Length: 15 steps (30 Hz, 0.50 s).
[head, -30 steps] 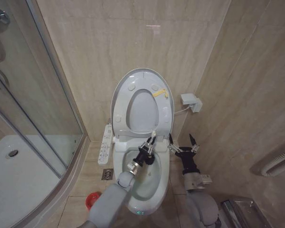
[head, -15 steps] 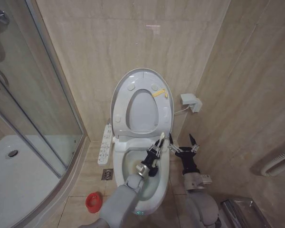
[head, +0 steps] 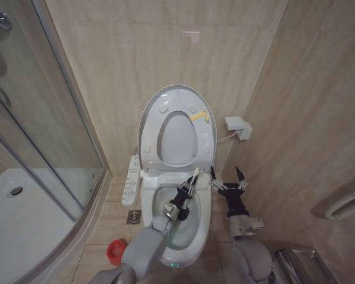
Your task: Open the toilet lid, clean the toilet bowl with a toilet brush, close the toilet lid, and flush.
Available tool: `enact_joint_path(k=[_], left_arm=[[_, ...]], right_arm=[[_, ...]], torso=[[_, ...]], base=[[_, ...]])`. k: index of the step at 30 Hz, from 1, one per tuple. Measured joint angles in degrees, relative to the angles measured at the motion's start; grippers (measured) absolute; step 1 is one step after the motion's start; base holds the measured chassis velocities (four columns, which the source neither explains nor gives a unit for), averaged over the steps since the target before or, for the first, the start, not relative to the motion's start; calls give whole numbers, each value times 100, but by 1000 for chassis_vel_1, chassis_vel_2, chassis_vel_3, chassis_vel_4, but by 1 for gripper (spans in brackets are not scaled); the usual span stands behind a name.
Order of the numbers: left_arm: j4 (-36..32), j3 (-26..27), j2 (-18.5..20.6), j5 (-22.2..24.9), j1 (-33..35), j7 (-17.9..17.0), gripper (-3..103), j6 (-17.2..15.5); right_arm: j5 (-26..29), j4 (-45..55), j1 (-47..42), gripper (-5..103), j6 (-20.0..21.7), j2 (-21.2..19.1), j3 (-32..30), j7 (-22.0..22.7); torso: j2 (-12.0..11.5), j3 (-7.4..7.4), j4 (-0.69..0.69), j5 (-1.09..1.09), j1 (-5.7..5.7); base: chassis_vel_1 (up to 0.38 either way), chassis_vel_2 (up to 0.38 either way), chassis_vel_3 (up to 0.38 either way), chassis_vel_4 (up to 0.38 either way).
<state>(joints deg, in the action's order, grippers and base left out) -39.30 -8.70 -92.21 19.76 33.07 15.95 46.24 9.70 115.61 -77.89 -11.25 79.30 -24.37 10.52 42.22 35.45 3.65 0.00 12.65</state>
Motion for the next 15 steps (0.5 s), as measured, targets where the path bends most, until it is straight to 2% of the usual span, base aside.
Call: enact_joint_path(k=[8, 15], left_arm=[[-579, -174, 2, 90, 116, -41, 18, -144], [-183, -175, 5, 160, 15, 15, 18, -119]], right_arm=[[0, 0, 0, 100, 0, 0, 0, 0], [0, 0, 0, 100, 0, 0, 0, 0]], torso=[[0, 0, 2, 0, -1], [0, 0, 0, 0, -1]], base=[[0, 0, 0, 0], [0, 0, 0, 0]])
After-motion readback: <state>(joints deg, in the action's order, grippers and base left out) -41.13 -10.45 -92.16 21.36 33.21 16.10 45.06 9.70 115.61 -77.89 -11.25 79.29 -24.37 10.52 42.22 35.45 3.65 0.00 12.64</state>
